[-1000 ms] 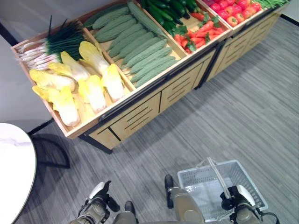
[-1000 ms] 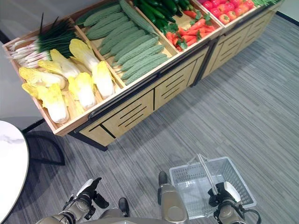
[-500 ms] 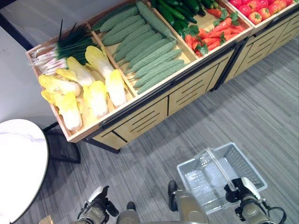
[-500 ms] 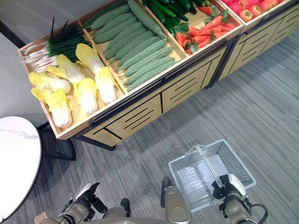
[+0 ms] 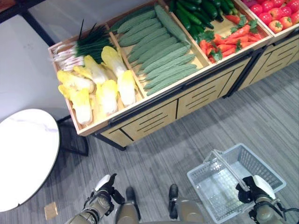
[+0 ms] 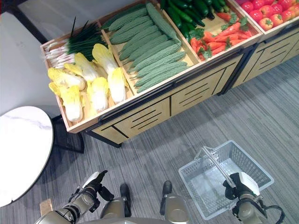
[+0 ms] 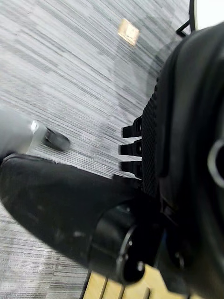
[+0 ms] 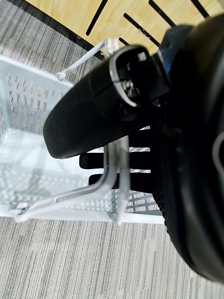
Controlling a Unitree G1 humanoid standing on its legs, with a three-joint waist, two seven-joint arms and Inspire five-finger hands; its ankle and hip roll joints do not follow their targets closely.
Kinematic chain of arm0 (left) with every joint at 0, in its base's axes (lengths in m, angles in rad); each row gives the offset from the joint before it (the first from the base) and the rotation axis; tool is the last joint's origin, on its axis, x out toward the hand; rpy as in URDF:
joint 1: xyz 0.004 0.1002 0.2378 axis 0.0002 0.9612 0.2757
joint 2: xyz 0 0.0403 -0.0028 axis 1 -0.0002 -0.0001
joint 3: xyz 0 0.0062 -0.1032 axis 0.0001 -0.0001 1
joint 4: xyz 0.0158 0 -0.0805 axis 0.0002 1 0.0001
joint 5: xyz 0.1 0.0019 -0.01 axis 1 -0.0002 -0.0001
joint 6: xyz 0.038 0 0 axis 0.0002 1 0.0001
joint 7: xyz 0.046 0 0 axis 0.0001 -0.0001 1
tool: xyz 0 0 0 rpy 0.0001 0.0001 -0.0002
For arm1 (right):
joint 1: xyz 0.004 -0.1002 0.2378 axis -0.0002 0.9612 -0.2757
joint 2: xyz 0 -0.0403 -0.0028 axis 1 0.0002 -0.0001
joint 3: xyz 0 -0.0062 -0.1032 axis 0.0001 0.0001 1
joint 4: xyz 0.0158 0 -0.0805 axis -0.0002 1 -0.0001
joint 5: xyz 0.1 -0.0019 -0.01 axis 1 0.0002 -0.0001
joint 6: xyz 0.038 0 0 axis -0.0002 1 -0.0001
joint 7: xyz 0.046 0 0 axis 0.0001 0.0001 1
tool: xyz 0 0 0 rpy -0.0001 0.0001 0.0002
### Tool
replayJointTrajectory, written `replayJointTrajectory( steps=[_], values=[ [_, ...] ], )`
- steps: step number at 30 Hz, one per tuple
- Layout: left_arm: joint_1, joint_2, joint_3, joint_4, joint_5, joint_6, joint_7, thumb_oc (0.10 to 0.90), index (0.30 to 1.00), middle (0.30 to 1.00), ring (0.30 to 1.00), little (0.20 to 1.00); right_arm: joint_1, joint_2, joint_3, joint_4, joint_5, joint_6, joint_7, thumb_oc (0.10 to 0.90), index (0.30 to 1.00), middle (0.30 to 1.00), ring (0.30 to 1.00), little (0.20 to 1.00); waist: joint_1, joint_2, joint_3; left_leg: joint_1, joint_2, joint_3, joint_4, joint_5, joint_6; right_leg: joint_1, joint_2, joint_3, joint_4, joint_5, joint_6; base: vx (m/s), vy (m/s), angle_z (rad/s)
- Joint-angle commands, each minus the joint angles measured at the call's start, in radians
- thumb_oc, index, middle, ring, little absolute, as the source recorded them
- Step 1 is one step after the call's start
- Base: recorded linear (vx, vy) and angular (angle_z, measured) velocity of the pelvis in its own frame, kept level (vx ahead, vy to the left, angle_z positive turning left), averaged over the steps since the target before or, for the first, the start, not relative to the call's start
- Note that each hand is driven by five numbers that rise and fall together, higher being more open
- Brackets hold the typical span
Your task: Get the vegetables into the basket
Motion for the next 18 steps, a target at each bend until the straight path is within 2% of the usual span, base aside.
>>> replayJointTrajectory(
  steps=[1,3,6,9,14,15,18],
  values=[
    [0.034,0.039,0.022,0.026,0.047,0.025,0.020,0.900,1.000,1.000,1.000,1.000,-0.002,-0.049,-0.048,-0.047,-0.025,-0.037,-0.064,0.400,0.300,0.300,0.300,0.300,-0.006,-0.021,0.024,0.061,-0.032,0.028,0.002,0.017,0.034,0.062,-0.051,0.185,-0.037,0.020,0.166,0.20,0.254,-0.42],
    [0.037,0.039,0.022,0.029,0.055,0.022,0.026,0.900,1.000,1.000,1.000,1.000,-0.023,-0.031,-0.043,-0.011,-0.029,-0.032,-0.063,0.400,0.300,0.300,0.300,0.300,-0.002,-0.020,0.018,0.090,-0.061,0.072,-0.027,0.003,0.052,0.064,-0.071,0.199,-0.047,0.031,0.184,0.17,0.358,-0.66],
    [0.038,0.044,0.020,0.023,0.051,0.013,0.031,0.900,1.000,1.000,1.000,1.000,-0.068,-0.005,-0.031,0.038,-0.026,-0.028,-0.075,0.400,0.300,0.300,0.300,0.300,0.006,-0.032,0.018,0.095,-0.086,0.096,-0.016,-0.029,0.075,0.064,-0.102,0.219,-0.057,0.053,0.208,0.08,0.249,-0.29],
    [0.032,0.057,0.031,0.017,0.031,0.009,0.040,0.900,1.000,1.000,1.000,1.000,-0.114,0.022,-0.010,0.073,-0.023,-0.027,-0.084,0.400,0.300,0.300,0.300,0.300,0.015,-0.049,0.027,0.091,-0.109,0.108,0.009,-0.065,0.095,0.056,-0.127,0.237,-0.053,0.067,0.230,0.04,0.177,-0.21],
    [0.026,0.072,0.061,0.023,0.002,0.006,0.055,0.900,1.000,1.000,1.000,1.000,-0.166,0.059,0.017,0.114,-0.017,-0.033,-0.094,0.400,0.300,0.300,0.300,0.300,0.028,-0.069,0.033,0.077,-0.131,0.119,0.027,-0.093,0.116,0.033,-0.144,0.257,-0.036,0.095,0.249,0.03,0.159,0.00],
    [0.021,0.079,0.062,0.027,-0.001,0.005,0.055,0.900,1.000,1.000,1.000,1.000,-0.189,0.074,0.028,0.136,-0.013,-0.033,-0.099,0.400,0.300,0.300,0.300,0.300,0.033,-0.079,0.036,0.079,-0.145,0.121,0.023,-0.106,0.131,0.017,-0.153,0.267,-0.012,0.123,0.261,0.03,0.132,-0.05],
    [0.023,0.083,0.065,0.028,-0.004,0.004,0.051,0.900,1.000,1.000,1.000,1.000,-0.196,0.081,0.034,0.139,-0.015,-0.033,-0.101,0.400,0.300,0.300,0.300,0.300,0.035,-0.083,0.037,0.088,-0.154,0.125,0.015,-0.114,0.141,0.009,-0.154,0.277,0.018,0.134,0.265,0.04,0.128,-0.06]
  ],
)
